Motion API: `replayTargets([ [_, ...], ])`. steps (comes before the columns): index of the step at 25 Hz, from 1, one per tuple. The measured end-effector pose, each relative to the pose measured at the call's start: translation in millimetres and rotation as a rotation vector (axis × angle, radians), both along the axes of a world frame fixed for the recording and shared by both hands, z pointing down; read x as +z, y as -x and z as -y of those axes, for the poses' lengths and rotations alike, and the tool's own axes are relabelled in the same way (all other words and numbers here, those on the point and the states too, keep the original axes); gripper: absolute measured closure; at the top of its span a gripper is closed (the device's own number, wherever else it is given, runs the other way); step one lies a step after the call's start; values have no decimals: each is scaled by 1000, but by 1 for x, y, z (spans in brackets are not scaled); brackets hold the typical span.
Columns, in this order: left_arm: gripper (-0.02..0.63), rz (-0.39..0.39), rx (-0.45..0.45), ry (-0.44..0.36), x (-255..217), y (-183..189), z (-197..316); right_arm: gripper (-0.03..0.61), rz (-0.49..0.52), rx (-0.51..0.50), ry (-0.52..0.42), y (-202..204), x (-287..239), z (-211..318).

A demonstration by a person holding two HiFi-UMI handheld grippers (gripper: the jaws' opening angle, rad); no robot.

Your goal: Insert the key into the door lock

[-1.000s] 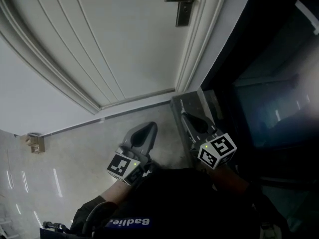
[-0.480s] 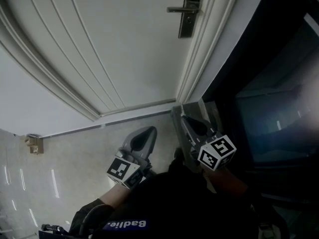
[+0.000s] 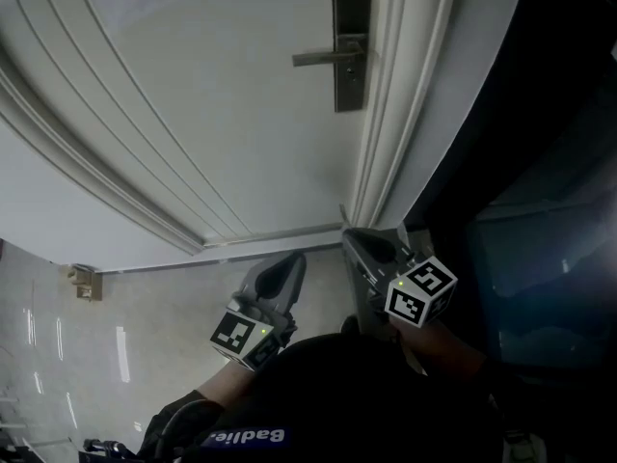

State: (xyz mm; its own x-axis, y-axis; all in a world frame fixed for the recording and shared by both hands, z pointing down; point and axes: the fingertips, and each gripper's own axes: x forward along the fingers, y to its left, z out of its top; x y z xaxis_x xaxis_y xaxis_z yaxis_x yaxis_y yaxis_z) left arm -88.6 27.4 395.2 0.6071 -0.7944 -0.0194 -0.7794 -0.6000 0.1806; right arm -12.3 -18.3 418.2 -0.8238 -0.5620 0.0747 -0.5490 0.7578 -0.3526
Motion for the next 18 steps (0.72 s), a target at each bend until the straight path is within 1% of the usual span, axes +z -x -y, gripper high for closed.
replayTargets([
  [3, 594, 6, -31, 15, -5, -20, 17, 566, 39, -48, 31, -16, 2, 18],
  [7, 594, 21, -81, 32, 3, -35, 43, 566, 110, -101, 89, -34, 7, 48],
  [13, 594, 25, -112, 55, 7, -37, 54, 566, 233, -156, 204, -40, 1, 68],
  [18, 594, 20, -113, 49, 8, -38, 48, 566, 250, -170, 228, -38, -1, 68],
])
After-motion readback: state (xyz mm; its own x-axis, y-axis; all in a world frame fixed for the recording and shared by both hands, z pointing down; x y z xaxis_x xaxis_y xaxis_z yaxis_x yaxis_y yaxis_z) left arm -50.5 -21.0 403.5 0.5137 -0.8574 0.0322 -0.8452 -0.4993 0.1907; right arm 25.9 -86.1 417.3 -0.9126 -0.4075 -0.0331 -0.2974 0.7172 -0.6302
